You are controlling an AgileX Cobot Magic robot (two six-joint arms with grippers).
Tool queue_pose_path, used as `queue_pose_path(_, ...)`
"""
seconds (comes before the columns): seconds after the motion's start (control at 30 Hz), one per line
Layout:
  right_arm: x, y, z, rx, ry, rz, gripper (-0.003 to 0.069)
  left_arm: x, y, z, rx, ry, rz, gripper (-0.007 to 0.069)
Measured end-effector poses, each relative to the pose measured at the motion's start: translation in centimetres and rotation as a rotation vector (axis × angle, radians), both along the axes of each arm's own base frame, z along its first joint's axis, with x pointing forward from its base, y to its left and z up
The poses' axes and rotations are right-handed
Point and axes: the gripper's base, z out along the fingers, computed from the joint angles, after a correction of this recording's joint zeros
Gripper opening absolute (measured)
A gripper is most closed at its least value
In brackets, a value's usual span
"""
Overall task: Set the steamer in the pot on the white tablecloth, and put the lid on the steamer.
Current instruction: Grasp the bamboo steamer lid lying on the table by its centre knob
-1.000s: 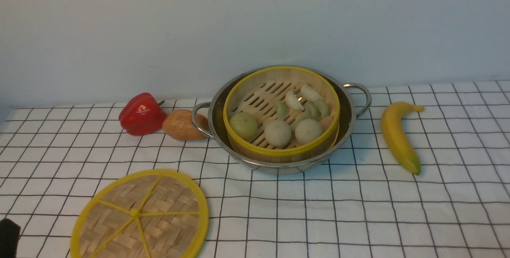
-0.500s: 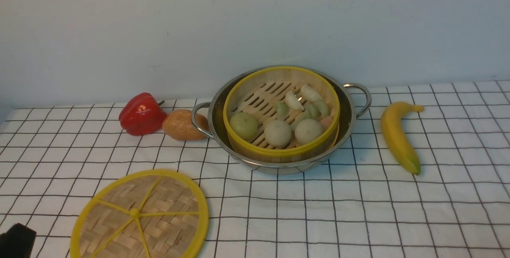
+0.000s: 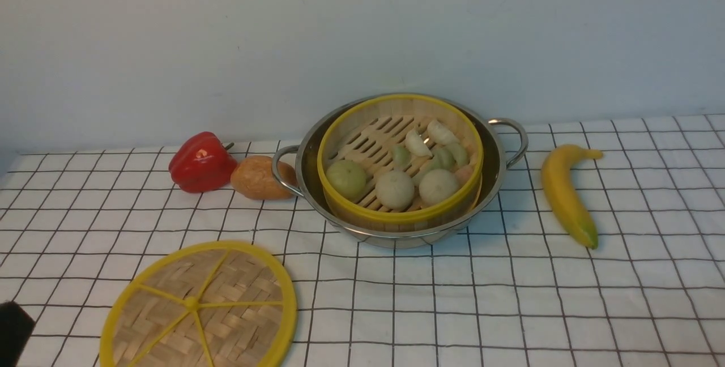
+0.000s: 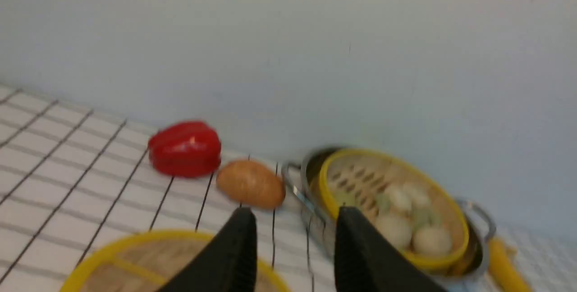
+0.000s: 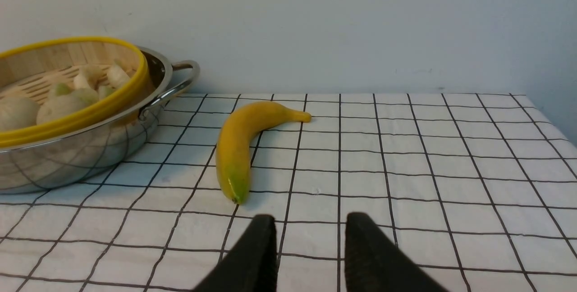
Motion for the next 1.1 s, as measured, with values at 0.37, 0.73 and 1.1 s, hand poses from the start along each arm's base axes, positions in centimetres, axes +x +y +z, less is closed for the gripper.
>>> queue_pose_path(0.37,0.0,0.0,0.0,0.0,0.0,0.0,0.024,7.3,0.6,4.5,0.435,0.68,-0.242,0.0243)
queue_pose_path(0.73,0.0,0.0,0.0,0.019,0.0,-0.003,0.024,19.5,0.6,-1.7,0.49,0.965,-0.463,0.0247)
queue_pose_path(1.1,0.0,0.0,0.0,0.023,0.0,-0.004,0.024,24.9,0.0,-5.9,0.443,1.005,-0.556,0.0475)
